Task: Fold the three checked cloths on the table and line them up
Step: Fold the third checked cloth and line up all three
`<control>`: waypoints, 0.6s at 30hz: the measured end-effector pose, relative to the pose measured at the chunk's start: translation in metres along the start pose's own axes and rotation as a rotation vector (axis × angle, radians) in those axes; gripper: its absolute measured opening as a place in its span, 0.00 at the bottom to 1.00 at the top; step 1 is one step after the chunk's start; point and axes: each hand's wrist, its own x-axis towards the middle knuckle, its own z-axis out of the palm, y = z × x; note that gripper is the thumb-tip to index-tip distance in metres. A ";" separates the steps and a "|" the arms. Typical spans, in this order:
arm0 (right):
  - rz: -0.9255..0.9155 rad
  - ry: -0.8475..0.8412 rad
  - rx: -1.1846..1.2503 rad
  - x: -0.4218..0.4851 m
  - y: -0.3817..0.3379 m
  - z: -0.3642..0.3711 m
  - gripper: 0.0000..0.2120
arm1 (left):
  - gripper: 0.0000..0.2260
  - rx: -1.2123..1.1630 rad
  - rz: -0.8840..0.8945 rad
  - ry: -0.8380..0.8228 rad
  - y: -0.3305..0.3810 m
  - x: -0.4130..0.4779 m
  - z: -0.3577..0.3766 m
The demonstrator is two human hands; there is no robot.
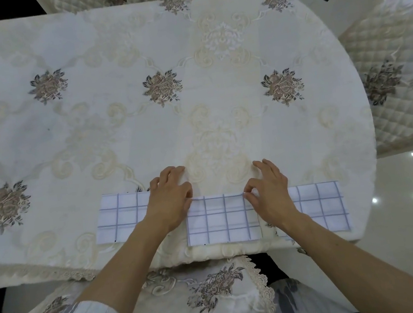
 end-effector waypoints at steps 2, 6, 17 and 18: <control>0.004 0.006 0.000 0.001 -0.002 -0.001 0.03 | 0.03 -0.016 -0.001 0.024 -0.002 0.002 0.000; 0.007 0.029 0.013 0.008 -0.007 -0.002 0.03 | 0.03 -0.052 -0.013 0.074 -0.007 0.007 -0.003; 0.052 0.057 0.015 0.013 -0.005 0.003 0.04 | 0.04 -0.064 -0.016 0.142 -0.012 0.010 0.005; 0.051 0.062 0.014 0.014 -0.006 0.003 0.03 | 0.05 -0.062 -0.015 0.147 -0.012 0.010 0.005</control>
